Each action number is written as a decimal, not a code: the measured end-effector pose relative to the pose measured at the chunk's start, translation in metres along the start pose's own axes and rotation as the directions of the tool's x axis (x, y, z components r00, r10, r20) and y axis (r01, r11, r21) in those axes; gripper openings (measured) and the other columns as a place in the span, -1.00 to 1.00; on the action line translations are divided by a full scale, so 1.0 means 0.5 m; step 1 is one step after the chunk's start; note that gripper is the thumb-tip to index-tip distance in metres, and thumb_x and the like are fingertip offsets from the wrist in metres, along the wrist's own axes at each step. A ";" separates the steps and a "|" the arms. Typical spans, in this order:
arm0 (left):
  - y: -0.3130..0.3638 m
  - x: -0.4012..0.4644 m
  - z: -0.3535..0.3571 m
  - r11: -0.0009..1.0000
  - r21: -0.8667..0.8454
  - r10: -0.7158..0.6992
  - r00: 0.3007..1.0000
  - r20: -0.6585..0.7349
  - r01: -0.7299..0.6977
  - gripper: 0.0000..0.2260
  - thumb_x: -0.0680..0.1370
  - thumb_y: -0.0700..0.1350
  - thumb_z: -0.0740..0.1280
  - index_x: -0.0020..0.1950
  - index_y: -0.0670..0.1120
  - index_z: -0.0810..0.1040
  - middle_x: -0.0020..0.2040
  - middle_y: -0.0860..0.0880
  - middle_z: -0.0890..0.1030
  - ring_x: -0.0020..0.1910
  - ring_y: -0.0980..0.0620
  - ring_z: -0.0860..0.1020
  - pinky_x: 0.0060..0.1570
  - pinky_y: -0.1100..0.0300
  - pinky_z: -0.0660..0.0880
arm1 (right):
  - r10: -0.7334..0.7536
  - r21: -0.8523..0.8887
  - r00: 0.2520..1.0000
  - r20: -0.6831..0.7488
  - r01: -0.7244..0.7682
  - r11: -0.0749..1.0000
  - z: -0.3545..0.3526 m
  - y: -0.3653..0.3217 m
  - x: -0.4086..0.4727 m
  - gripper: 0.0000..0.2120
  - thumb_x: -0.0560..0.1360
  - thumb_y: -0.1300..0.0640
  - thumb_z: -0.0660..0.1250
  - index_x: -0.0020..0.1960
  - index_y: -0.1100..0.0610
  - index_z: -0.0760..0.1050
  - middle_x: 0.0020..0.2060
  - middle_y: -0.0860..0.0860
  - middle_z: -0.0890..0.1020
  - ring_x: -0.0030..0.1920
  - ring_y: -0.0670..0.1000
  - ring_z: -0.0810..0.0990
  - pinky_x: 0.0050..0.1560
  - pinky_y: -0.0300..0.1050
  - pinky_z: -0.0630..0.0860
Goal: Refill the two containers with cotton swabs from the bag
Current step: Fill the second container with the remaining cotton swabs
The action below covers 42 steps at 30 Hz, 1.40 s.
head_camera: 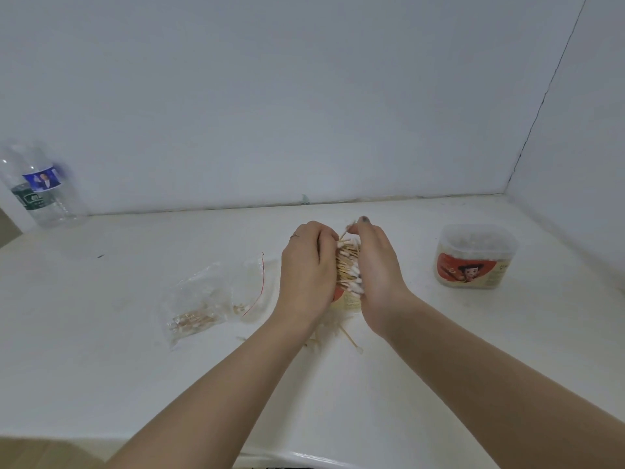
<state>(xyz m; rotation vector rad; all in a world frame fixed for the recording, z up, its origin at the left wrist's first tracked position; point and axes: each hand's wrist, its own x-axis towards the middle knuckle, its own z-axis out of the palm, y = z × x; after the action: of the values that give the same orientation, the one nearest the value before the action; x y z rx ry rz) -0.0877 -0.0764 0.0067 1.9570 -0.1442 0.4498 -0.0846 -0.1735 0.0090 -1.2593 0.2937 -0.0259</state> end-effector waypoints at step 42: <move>0.016 0.010 0.040 0.991 -0.132 -0.004 0.999 -0.043 -0.001 -0.92 0.50 -0.10 0.45 -0.13 0.00 0.57 -0.11 0.11 0.57 -0.07 0.19 0.53 -0.08 0.09 0.57 | 0.034 0.087 0.998 -0.043 -0.030 0.996 -0.008 -0.012 -0.004 -0.81 0.61 0.06 0.17 0.10 0.10 0.50 -0.01 0.13 0.72 -0.07 0.09 0.72 -0.34 -0.13 0.59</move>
<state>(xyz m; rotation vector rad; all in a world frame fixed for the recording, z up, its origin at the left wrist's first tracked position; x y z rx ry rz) -0.0806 -0.0976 0.0084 1.8168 -0.1412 0.4695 -0.0867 -0.1786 0.0138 -1.1694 0.3478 -0.0389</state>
